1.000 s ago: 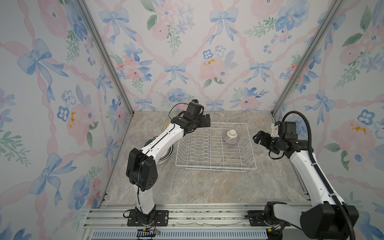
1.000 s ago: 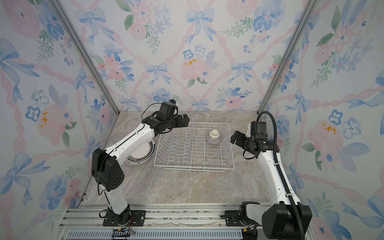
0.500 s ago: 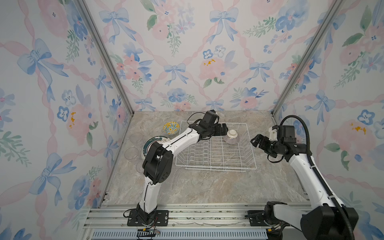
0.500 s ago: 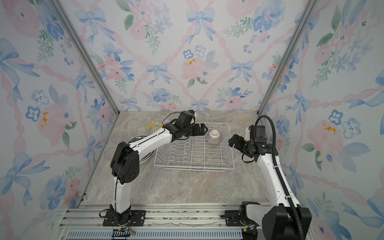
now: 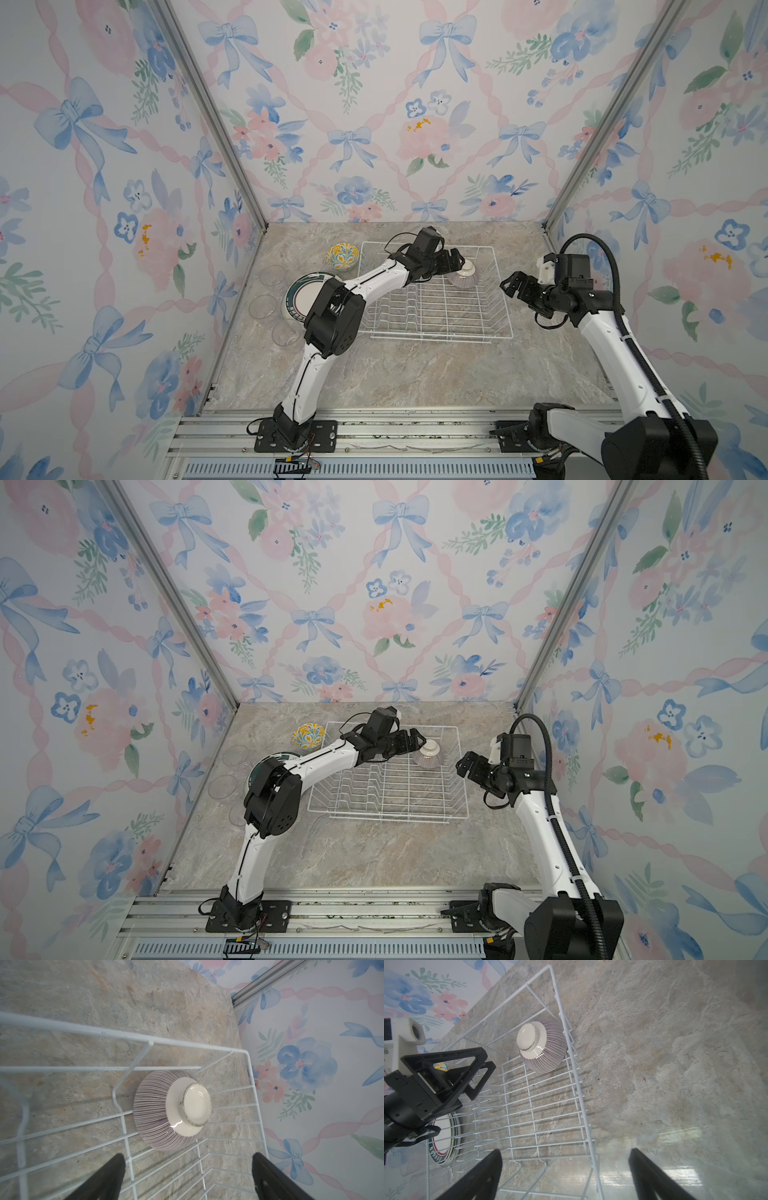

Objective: Unload the mixed dishes from the dish rack
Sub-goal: 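Move the left gripper back over the rack toward the striped bowl, then lower the left gripper onto the purple-white striped bowl's rim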

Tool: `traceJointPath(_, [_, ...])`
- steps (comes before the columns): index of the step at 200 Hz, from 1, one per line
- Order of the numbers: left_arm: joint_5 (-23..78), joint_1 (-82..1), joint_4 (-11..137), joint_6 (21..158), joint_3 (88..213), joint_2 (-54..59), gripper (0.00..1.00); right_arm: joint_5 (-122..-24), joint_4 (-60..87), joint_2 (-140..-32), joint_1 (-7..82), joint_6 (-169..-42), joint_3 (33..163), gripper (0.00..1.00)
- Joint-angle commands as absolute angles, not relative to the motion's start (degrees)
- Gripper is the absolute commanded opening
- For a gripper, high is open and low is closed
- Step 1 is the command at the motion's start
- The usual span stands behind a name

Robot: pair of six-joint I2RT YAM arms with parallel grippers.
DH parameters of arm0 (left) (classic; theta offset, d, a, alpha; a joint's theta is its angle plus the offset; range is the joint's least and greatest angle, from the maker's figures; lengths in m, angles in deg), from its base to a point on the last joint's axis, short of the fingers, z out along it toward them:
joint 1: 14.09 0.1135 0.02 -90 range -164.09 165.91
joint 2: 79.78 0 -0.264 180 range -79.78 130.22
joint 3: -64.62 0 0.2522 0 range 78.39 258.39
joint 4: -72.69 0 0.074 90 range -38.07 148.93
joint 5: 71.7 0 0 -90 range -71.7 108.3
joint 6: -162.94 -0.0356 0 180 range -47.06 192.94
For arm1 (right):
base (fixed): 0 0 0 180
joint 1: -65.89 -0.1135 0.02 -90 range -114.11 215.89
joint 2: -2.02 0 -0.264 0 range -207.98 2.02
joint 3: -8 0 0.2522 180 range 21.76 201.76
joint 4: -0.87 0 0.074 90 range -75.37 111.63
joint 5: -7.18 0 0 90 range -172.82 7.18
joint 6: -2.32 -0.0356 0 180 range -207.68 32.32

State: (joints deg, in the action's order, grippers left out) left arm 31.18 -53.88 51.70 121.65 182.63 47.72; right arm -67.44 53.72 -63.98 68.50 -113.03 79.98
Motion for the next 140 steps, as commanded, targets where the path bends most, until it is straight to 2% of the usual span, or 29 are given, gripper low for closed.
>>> traceJointPath(1, [31.37,-54.13,52.90,123.11,185.09,50.38,0.96,-65.73,52.65,-64.07,68.91,-113.17,79.00,0.97])
traceJointPath(140, [33.53,-53.73,54.90,126.99,191.41,59.34,0.96,-67.97,51.37,-66.63,68.21,-112.92,79.46,0.97])
